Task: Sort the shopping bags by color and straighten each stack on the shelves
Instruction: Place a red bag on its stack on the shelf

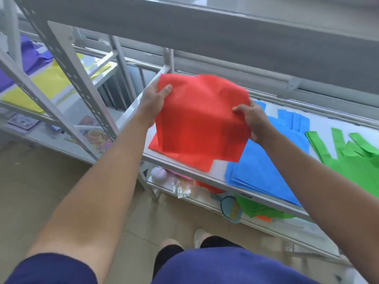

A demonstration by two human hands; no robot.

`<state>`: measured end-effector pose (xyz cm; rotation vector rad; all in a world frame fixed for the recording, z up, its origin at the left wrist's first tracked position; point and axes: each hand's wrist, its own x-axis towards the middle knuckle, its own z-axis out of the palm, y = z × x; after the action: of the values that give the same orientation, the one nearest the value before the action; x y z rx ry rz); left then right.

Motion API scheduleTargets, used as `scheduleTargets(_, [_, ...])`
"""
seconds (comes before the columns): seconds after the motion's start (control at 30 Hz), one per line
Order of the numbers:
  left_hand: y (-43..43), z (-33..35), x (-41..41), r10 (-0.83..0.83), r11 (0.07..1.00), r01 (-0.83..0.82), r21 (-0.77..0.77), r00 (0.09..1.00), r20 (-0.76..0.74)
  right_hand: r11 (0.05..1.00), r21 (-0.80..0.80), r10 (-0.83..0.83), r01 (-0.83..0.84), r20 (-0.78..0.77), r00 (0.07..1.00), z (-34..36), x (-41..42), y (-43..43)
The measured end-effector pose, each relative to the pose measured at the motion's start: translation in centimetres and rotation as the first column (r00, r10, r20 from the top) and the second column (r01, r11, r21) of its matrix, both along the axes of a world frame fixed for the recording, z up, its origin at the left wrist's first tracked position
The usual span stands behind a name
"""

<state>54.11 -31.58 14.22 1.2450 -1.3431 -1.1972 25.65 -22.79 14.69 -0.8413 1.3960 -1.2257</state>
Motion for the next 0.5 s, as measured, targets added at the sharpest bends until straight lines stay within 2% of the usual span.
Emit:
scheduleTargets(0.07, [-2.3,1.0,0.2,0.121,0.991,-0.114,-0.075,0.987,0.105,0.997,-0.045,-0.059,0.059,0.018,0.998,0.0,0.6,-2.4])
scheduleTargets(0.13, [-4.1,-0.1,0.6,0.151,0.989,-0.147,-0.036,0.966,0.212,0.995,-0.023,-0.092,0.093,0.027,0.995,-1.8,1.0,-4.5])
scheduleTargets(0.3, [-5.5,-8.1,2.2,-0.054,0.968,-0.029,0.248,0.945,0.322,0.984,0.137,-0.103,0.118,-0.111,0.988,-10.3,1.8,-9.1])
scheduleTargets(0.4, [-4.4,-12.7,3.2,-0.105,0.941,-0.011,0.339,0.941,0.321,0.965,0.245,-0.044,0.095,-0.205,0.978,-14.7,2.3,-9.7])
scheduleTargets(0.5, [-3.5,-15.4,4.0,-0.122,0.932,-0.002,0.361,0.939,0.32,0.966,0.241,-0.015,0.098,-0.324,0.946,-17.8,1.7,-10.2])
